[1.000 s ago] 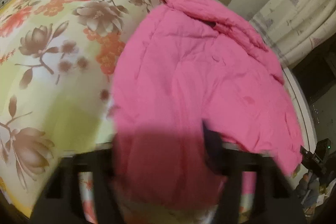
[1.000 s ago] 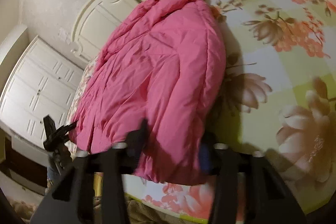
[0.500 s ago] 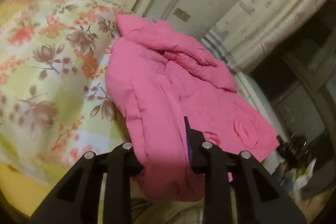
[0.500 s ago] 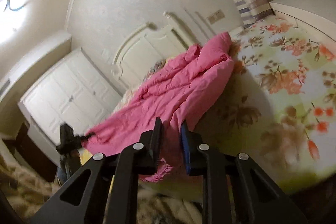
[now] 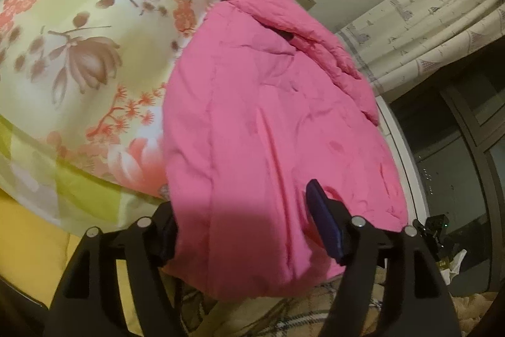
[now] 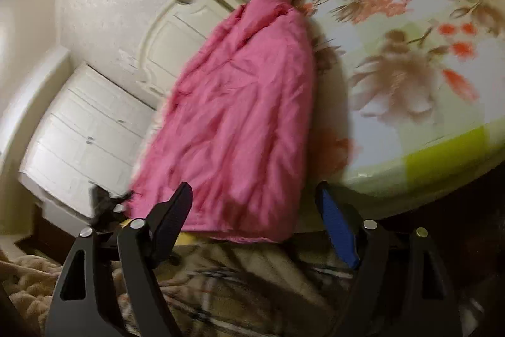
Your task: Fold large clothes
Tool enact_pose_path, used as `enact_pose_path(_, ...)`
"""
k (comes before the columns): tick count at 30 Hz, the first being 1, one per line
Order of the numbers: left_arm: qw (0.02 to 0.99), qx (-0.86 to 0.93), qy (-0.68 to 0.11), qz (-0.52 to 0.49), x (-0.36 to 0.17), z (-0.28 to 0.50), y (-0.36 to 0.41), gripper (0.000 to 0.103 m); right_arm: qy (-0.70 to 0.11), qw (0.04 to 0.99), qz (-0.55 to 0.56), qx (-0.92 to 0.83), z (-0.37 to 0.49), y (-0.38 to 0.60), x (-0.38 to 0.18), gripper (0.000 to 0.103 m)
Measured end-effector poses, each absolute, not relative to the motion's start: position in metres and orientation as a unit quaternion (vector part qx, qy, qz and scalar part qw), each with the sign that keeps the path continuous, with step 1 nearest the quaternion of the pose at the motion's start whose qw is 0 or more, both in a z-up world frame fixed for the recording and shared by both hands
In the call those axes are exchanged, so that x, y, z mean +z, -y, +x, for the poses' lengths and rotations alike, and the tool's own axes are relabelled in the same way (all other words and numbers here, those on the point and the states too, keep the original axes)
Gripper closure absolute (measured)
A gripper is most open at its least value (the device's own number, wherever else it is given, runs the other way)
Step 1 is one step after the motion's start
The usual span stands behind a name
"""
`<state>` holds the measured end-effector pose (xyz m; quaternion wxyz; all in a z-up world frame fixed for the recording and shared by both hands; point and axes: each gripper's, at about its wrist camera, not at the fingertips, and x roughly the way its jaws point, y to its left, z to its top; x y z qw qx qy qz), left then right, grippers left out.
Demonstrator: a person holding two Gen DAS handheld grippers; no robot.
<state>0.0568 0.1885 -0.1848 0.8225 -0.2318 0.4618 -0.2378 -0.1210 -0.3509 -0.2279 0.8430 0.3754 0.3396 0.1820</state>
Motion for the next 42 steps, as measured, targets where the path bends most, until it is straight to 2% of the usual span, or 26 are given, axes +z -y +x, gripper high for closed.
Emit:
enact_pose_path(5,0.828,-0.256,-0.443,-0.229,-0.174,0.055,-0.179,0.032,-0.316,0.857,0.358,0.195,-0.104,0.335,-0.212,0.040)
enact_pose_path(10,0.821,-0.248,-0.451,-0.246,-0.182,0.063,-0.173,0.026,-0.357,0.860,0.326,0.163,-0.072,0.318,-0.216,0.039)
enact_pose_path(11,0.824,-0.248,-0.452,-0.238,-0.182,0.062,-0.170,0.027,-0.358,0.865,0.314,0.161,-0.071,0.314,-0.214,0.042)
enact_pose_path(12,0.828,-0.250,-0.451,-0.221,-0.179,0.060,-0.166,0.042,-0.347,0.872,0.308,0.159,-0.073,0.311,-0.210,0.057)
enact_pose_path(13,0.834,-0.251,-0.445,-0.210,-0.175,0.058,-0.163,0.065,-0.336,0.875,0.308,0.163,-0.076,0.312,-0.208,0.066)
enact_pose_path(15,0.835,-0.265,-0.426,-0.227,-0.167,0.055,-0.166,0.076,-0.313,0.886,0.300,0.165,-0.085,0.312,-0.202,0.077)
enact_pose_path(18,0.844,-0.291,-0.374,-0.250,-0.148,0.043,-0.173,0.081,-0.285,0.900,0.286,0.164,-0.102,0.310,-0.191,0.079)
enact_pose_path(26,0.817,-0.364,-0.308,-0.323,-0.116,-0.011,-0.214,0.080,-0.173,0.900,0.316,0.247,-0.165,0.313,-0.137,0.080)
enact_pose_path(30,0.808,-0.380,-0.277,-0.355,-0.099,-0.015,-0.218,0.077,-0.137,0.903,0.309,0.266,-0.161,0.305,-0.101,0.080)
enact_pose_path(34,0.800,-0.384,-0.254,-0.384,-0.063,0.029,-0.214,0.072,-0.112,0.896,0.327,0.280,-0.109,0.315,-0.062,0.080)
enact_pose_path(38,0.790,-0.365,-0.243,-0.429,-0.030,0.105,-0.202,0.067,-0.106,0.888,0.355,0.272,-0.027,0.331,-0.031,0.080)
enact_pose_path(42,0.772,-0.331,-0.271,-0.470,-0.023,0.193,-0.185,0.063,-0.144,0.883,0.382,0.230,0.072,0.350,-0.024,0.080)
